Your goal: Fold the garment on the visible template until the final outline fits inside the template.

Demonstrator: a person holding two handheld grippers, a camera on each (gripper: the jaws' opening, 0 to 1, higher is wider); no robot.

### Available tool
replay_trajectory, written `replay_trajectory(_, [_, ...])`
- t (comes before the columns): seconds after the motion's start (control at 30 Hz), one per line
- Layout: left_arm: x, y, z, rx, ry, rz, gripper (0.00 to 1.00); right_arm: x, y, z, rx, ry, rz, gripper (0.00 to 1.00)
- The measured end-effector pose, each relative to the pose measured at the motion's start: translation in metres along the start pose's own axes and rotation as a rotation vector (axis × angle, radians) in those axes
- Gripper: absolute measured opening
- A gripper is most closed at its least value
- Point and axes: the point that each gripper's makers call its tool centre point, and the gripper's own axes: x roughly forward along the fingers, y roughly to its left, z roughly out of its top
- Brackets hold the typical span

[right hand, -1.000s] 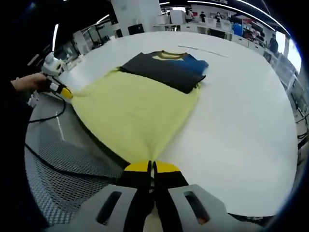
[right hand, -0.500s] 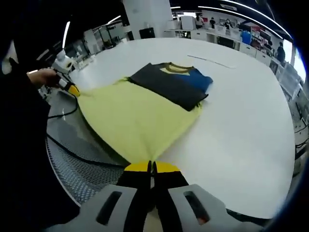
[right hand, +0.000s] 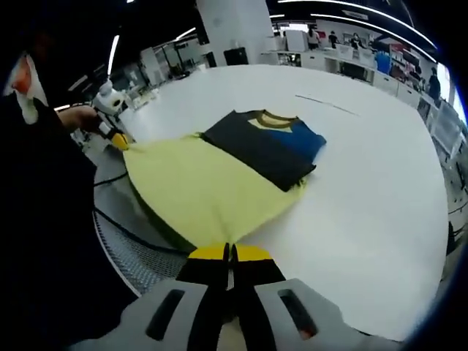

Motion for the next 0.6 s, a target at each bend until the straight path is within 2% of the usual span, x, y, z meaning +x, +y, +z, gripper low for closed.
replay_trajectory(0.23, [-0.018, -0.010, 0.026, 0.017, -0.037, -0.040, 0.00, -0.004, -0.006, 0.015, 0.000, -0.013, -0.008, 0.02])
replay_trajectory(0.33, [-0.020, -0.009, 0.037, 0.060, -0.028, -0.038, 0.00, -0.005, -0.013, 0.025, -0.012, -0.025, -0.011, 0.02])
replay_trajectory(0.5, [-0.025, -0.009, 0.057, 0.119, -0.008, -0.046, 0.00, -0.005, -0.024, 0.046, -0.031, -0.057, -0.013, 0.02])
replay_trajectory(0.6, [-0.030, -0.010, 0.078, 0.142, -0.023, -0.049, 0.00, -0.006, -0.037, 0.065, -0.036, -0.082, -0.020, 0.02])
